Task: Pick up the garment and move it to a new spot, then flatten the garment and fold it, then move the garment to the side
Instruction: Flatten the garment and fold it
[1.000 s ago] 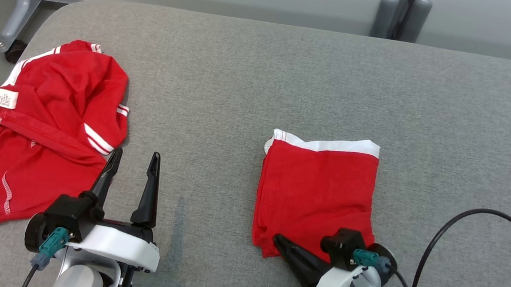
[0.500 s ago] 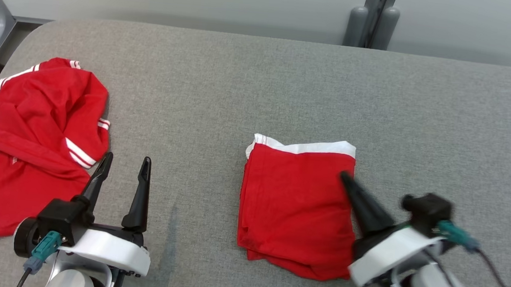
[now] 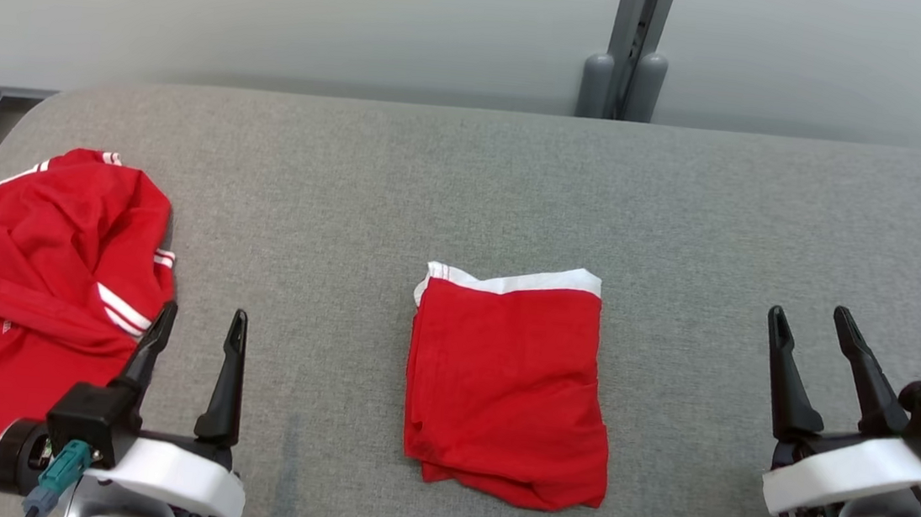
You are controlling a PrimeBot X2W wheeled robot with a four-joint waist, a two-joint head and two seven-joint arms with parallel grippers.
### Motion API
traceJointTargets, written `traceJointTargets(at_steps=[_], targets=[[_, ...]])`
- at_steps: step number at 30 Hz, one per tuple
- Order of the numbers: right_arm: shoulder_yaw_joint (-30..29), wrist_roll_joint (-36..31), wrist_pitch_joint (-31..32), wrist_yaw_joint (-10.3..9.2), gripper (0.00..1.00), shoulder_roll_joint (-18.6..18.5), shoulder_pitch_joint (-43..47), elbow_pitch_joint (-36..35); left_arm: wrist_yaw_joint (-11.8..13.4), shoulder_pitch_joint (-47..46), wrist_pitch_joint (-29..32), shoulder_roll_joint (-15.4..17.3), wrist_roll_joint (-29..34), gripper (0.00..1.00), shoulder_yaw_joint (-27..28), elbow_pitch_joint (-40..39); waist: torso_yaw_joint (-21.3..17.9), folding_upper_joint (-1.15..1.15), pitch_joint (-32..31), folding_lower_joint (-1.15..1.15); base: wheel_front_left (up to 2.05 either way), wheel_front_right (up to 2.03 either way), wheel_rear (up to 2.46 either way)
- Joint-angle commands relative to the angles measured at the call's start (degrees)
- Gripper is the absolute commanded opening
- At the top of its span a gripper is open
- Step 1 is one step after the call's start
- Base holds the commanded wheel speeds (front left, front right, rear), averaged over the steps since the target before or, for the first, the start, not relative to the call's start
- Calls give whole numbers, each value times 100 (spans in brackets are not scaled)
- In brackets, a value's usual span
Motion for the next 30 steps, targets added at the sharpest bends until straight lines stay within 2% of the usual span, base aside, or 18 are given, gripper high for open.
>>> traceJointTargets(at_steps=[1, 14, 30], targets=[[-64, -45, 56, 3, 100, 19, 121, -106, 23, 78, 20, 59, 10, 100, 22, -31, -60, 0, -76, 0, 0, 0, 0], [-492, -259, 657, 3, 100, 212, 1083, -917, 115, 744, 251, 253, -55, 100, -42, -241, -186, 0, -613, 0, 0, 0, 0], [-705, -401, 1082, 2, 100, 275, 1612, -1503, 197, 994, 334, 344, -85, 100, -104, -369, -157, 0, -769, 0, 0, 0, 0]])
